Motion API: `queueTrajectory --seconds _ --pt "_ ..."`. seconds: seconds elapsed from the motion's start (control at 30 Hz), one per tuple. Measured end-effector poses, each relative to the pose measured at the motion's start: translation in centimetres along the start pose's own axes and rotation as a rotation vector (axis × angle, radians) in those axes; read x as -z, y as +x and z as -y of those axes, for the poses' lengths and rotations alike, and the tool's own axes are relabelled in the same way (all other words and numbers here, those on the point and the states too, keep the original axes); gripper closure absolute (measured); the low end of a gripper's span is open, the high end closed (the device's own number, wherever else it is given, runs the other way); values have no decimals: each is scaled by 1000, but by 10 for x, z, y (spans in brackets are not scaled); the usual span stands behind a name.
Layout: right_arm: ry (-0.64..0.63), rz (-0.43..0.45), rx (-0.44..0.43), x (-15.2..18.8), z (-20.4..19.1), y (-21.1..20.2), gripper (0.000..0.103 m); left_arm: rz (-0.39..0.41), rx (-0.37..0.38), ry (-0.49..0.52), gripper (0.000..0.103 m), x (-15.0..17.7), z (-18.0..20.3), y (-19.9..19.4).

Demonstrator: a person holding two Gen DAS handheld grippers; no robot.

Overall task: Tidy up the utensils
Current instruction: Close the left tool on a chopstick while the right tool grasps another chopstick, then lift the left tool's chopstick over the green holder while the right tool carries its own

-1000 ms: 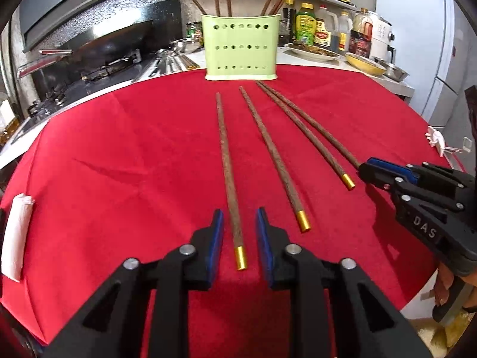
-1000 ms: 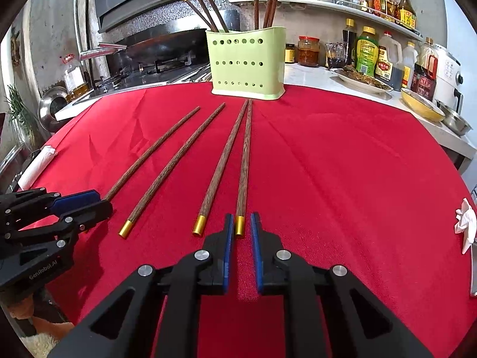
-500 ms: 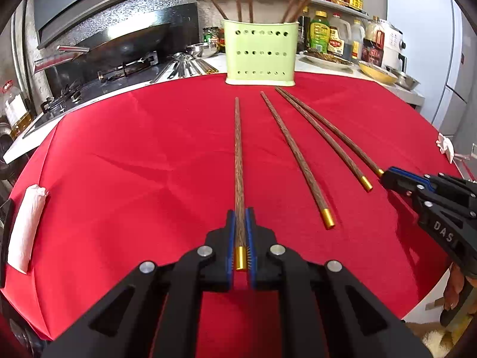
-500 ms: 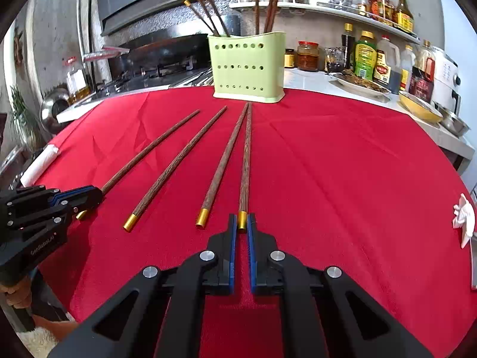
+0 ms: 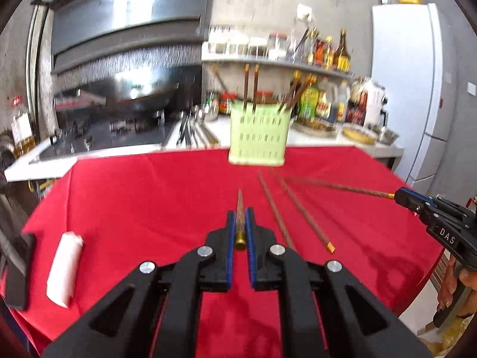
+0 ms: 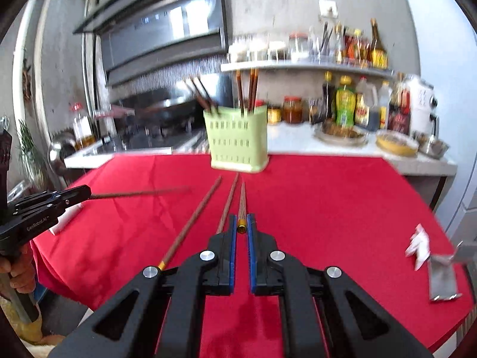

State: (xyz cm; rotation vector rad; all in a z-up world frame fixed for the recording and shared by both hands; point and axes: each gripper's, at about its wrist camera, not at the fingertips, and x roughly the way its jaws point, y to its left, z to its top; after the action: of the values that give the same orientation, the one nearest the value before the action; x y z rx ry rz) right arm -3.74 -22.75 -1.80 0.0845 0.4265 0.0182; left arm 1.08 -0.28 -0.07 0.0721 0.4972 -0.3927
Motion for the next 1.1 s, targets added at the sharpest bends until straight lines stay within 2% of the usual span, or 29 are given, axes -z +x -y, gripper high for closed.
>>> queueTrajectory --seconds 0.27,0.4,0.5,0.7,0.97,1.1 --pt "-16 144 -4 -50 4 -41 96 165 22 25 96 -53 -1 -41" --pt "-9 186 -22 -74 7 -53 96 203 11 40 96 -69 -2 -47" --pt "-21 203 -21 -88 6 -56 96 195 15 45 96 -77 -2 -41" --pt "-36 183 -27 -99 5 -43 96 112 42 30 96 -79 -5 -19" --pt "-41 209 -27 -108 4 -39 96 72 41 57 96 -83 -2 -20" --pt "-38 187 -30 -106 5 -29 96 80 36 64 96 -83 0 -20"
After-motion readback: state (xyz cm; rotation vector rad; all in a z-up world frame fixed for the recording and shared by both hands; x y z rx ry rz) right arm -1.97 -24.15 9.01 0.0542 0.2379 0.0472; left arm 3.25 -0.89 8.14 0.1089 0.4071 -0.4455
